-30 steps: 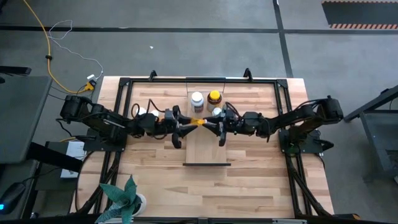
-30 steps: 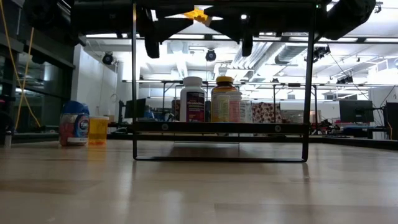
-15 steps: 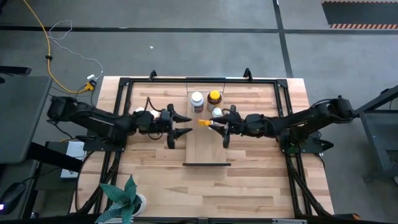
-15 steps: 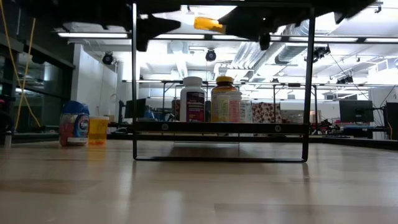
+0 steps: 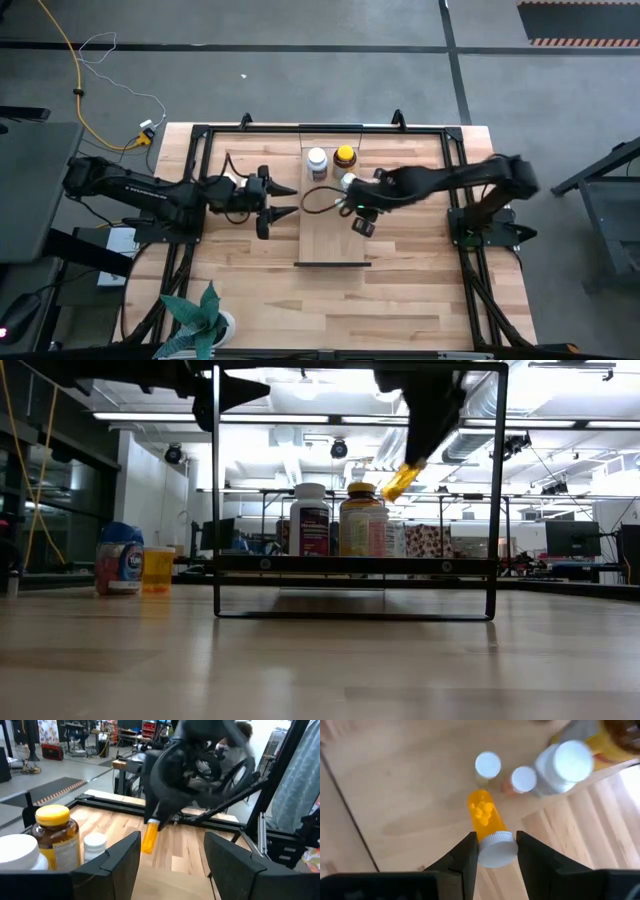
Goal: Pick and place medicine bottles onto shelf by color
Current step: Put the small orange pill bottle on the shelf
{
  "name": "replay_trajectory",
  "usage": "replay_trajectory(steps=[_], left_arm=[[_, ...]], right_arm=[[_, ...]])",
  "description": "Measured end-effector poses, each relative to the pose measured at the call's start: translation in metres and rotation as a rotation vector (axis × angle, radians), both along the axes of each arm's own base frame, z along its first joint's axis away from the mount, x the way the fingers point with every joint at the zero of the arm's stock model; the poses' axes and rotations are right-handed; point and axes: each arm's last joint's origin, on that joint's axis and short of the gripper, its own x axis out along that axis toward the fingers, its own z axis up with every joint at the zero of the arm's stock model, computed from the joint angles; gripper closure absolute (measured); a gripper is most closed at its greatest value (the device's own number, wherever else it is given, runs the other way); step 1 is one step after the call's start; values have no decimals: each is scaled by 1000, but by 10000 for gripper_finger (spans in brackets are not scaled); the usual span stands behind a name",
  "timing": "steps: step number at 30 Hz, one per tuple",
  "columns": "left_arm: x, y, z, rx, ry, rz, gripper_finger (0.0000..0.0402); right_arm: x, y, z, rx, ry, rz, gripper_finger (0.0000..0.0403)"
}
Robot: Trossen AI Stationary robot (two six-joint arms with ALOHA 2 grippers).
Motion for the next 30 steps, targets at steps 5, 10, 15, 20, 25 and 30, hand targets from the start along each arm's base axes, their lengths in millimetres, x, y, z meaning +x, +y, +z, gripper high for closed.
replay_trajectory(steps=[5,10,15,20,25,30], left_arm=[[0,0,-1,3,8,0,193],[0,0,-1,3,5,-1,194],[0,0,0,3,-1,-1,193],[0,0,0,3,-1,1,192],[0,0,0,3,-1,3,192],[0,0,-1,3,3,5,192]], right_arm=[[28,-11,-20,81,186,22,290],[47,-17,-38,104,287,50,290],[54,-22,-50,105,328,47,290],[55,-30,-53,99,323,31,290],[55,-35,-53,101,321,18,290],[59,-38,-53,99,280,13,290]])
